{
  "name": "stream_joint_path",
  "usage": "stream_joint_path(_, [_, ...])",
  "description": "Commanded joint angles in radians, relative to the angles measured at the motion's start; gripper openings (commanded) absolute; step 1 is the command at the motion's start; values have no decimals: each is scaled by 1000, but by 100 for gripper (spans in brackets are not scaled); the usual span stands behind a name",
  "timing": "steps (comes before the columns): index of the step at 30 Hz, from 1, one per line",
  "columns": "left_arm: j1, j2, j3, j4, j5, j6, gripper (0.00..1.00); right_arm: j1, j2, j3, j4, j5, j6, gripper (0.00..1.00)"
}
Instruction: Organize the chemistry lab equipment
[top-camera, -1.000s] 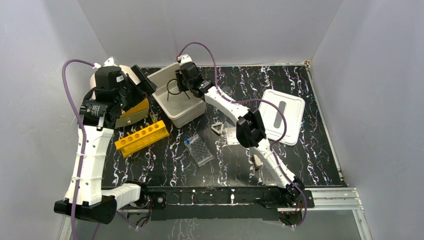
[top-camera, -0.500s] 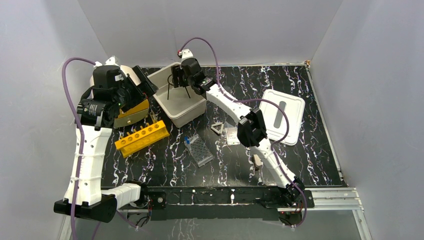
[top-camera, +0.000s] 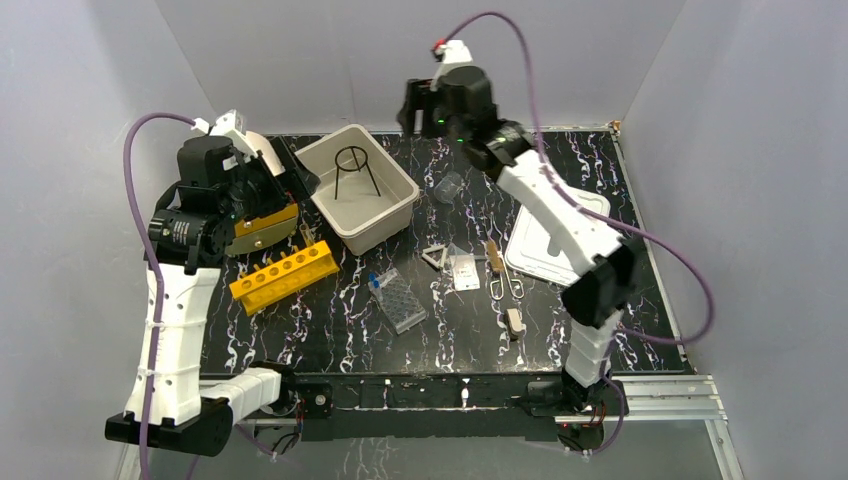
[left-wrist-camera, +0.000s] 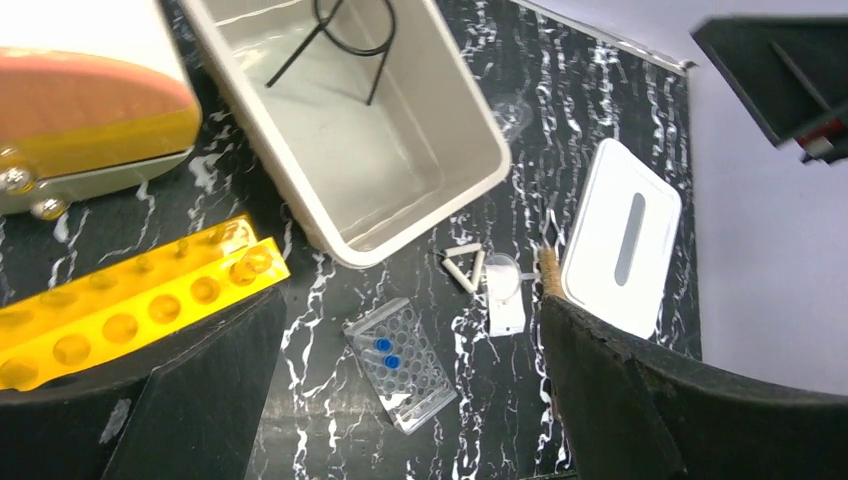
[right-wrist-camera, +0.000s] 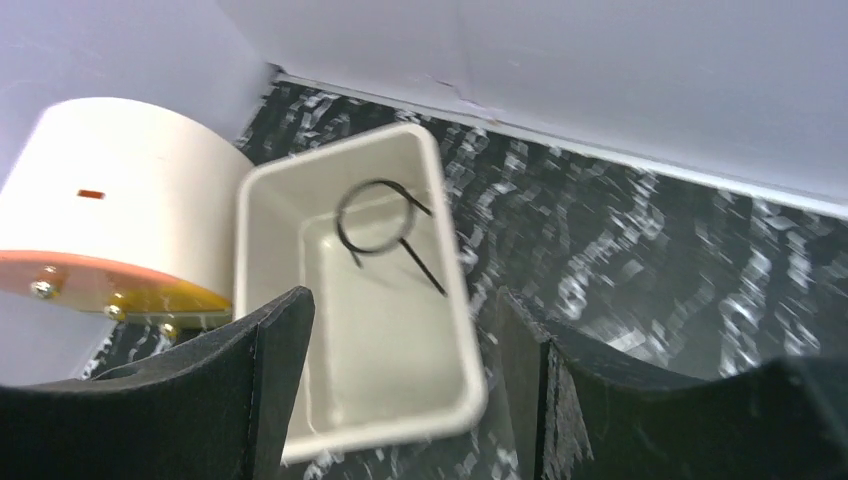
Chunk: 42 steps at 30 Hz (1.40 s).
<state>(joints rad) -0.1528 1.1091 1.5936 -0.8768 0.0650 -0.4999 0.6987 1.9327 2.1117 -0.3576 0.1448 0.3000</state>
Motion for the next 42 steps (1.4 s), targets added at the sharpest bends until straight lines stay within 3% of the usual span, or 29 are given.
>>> stream_joint_path(1, [-1, -13, -33, 112, 145, 56, 98, -76, -200, -231, -157, 90, 27, 75])
stream_joint_path(8, [-2, 25, -50, 208, 306, 34, 98, -170, -494, -704, -276, 132, 31, 74])
stream_joint_path(15, [-14, 54, -127, 315, 413, -49, 96, -201, -539, -990, -161, -80, -56, 75])
stream_joint_path(19, [-21, 85, -125, 330, 408, -89, 95, -215, -423, -961, -185, -14, -43, 69])
stream_joint_path(29, [-36, 85, -151, 330, 403, -122, 95, -214, -228, -895, 5, 73, -113, 53])
stream_joint_path(37, [-37, 76, -163, 329, 396, -135, 94, -214, -63, -782, -19, 135, -123, 33])
stream_joint_path(42, [-37, 77, -162, 328, 387, -129, 94, -215, -30, -771, -38, 152, -131, 30])
